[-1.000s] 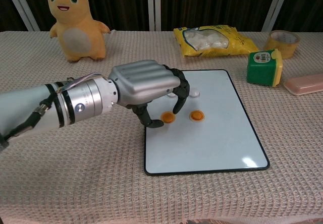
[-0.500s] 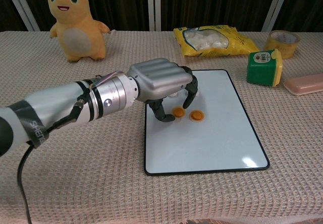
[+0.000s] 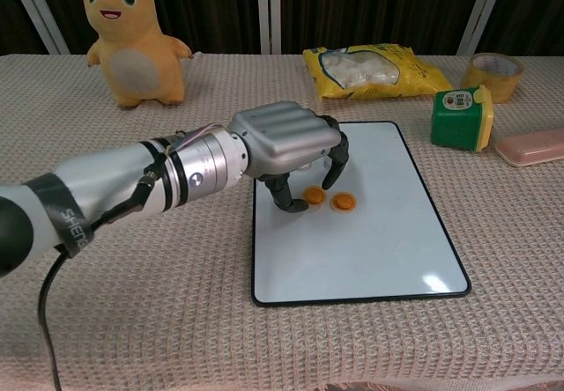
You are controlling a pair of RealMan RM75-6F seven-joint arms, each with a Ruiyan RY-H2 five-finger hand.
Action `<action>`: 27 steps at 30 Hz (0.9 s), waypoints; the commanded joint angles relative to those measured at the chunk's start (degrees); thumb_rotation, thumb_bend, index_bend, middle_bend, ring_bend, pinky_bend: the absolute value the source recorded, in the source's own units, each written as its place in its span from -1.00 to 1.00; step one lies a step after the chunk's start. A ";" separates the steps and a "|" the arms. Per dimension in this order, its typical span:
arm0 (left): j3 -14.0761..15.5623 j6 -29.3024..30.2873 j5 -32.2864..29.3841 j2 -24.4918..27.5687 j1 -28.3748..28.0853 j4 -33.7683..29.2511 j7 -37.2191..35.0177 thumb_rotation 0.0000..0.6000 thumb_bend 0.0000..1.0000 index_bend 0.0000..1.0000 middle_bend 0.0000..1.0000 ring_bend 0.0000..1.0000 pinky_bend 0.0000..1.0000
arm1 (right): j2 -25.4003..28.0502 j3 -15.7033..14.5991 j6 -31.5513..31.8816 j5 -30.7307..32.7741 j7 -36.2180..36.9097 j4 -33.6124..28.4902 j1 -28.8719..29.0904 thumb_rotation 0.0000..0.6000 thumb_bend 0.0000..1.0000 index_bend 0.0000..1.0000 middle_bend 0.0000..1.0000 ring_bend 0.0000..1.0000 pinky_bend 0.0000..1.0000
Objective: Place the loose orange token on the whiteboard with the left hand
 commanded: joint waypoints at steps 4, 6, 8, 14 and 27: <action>0.67 0.07 -0.74 -0.06 -0.29 -0.19 0.08 1.00 -0.47 0.15 -0.59 -0.78 -0.64 | 0.04 0.02 -0.08 0.10 0.13 0.06 -0.02 1.00 -0.30 -1.00 -1.00 -1.00 -1.00; 0.73 0.24 -0.96 -0.04 -0.42 -0.13 0.13 1.00 -0.47 0.14 -0.59 -0.78 -0.64 | 0.05 0.04 -0.10 0.19 0.12 0.06 -0.05 1.00 -0.30 -1.00 -1.00 -1.00 -1.00; 0.72 0.48 -1.05 0.03 -0.52 -0.21 0.09 1.00 -0.47 0.14 -0.59 -0.78 -0.64 | 0.06 0.05 -0.14 0.26 0.08 0.00 -0.05 1.00 -0.30 -1.00 -1.00 -1.00 -1.00; 1.23 0.73 -1.20 0.40 -0.90 -0.29 0.32 1.00 -0.47 0.08 -0.59 -0.78 -0.64 | -0.02 0.04 -0.41 0.33 -0.01 -0.10 0.06 1.00 -0.30 -1.00 -1.00 -1.00 -1.00; 1.96 0.51 -2.89 0.89 -1.35 -1.38 0.59 1.00 -0.47 -0.34 -0.59 -0.79 -0.64 | 0.07 0.22 -0.26 0.58 -0.10 -0.34 -0.03 1.00 -0.29 -1.00 -1.00 -1.00 -1.00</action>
